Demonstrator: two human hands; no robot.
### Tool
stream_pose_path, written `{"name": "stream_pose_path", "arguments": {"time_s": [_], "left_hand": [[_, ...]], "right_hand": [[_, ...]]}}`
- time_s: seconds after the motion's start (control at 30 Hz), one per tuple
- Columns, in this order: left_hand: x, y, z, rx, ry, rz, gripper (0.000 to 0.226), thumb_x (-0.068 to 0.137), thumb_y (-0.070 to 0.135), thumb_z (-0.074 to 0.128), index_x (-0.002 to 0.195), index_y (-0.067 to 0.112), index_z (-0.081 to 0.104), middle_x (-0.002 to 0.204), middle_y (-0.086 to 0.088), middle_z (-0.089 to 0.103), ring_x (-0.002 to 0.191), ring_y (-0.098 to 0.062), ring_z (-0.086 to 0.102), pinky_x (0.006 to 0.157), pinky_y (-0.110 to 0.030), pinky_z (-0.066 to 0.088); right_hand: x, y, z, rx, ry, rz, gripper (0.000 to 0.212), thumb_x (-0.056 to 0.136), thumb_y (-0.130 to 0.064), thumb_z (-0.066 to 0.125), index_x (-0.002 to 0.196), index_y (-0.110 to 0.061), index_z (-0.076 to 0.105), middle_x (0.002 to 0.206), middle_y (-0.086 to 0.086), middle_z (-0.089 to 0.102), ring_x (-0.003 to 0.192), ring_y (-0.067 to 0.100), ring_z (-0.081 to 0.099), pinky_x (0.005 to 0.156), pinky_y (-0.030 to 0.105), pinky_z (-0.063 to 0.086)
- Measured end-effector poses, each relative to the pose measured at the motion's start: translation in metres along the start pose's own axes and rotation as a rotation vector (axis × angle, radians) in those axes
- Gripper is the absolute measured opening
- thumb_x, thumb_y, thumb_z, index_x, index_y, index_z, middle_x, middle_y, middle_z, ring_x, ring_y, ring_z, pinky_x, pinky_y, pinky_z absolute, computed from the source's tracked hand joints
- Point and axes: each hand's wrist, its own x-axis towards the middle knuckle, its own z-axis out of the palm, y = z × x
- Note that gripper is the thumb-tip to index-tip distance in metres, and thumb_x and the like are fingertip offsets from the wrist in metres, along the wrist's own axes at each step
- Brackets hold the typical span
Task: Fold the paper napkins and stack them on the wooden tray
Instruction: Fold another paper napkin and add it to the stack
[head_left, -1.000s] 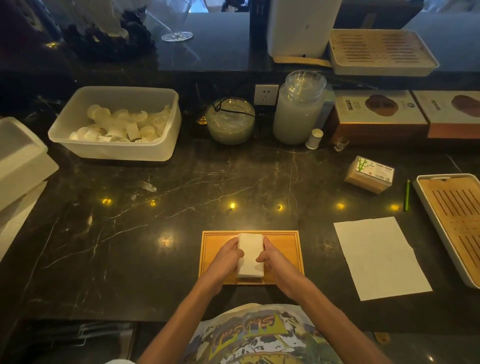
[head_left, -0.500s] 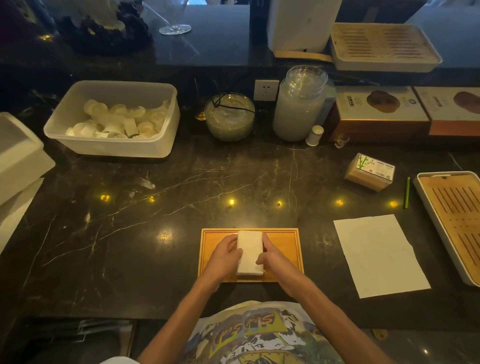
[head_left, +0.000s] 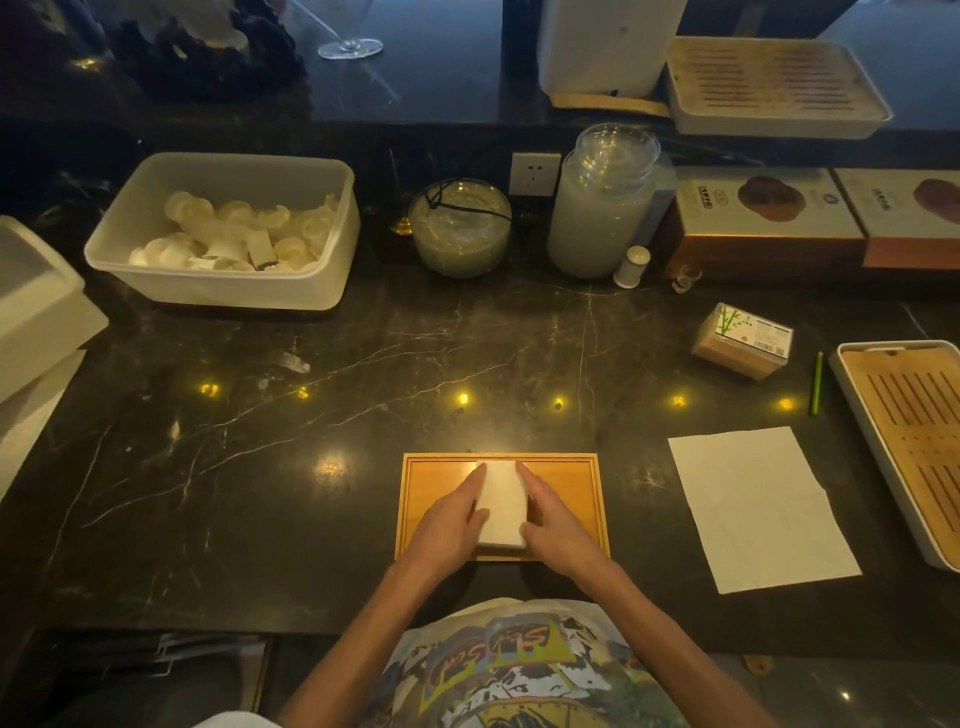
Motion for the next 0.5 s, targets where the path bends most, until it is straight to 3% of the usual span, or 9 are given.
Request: {"name": "stream_pose_path", "arguments": {"time_s": [0.2,0.5], "left_hand": [[-0.0003,-0.0072,-0.0026,-0.05,-0.066,0.032,0.074,0.099,0.017,0.061,0.158,0.026,0.018,0.159,-0.001,0.035,0.143,-0.022,0.041,0.112,-0.042,0.045],[0.0045,-0.01,0.0037,-0.018,-0.012,0.053,0.075,0.093,0.015,0.069,0.155,0.021,0.028,0.155,-0.002,0.04,0.138,-0.019,0.043,0.11,-0.039,0.048]], "right_hand": [[-0.0008,0.0018,-0.0001,-0.046,0.015,-0.011,0.081,0.096,0.003,0.059,0.159,-0.024,0.017,0.163,0.003,0.024,0.148,0.023,0.026,0.115,0.04,0.04],[-0.0026,-0.0035,0.0005,0.039,-0.024,0.024,0.084,0.096,0.003,0.058,0.159,-0.027,0.011,0.164,0.001,0.02,0.147,0.027,0.029,0.108,0.038,0.048]]}}
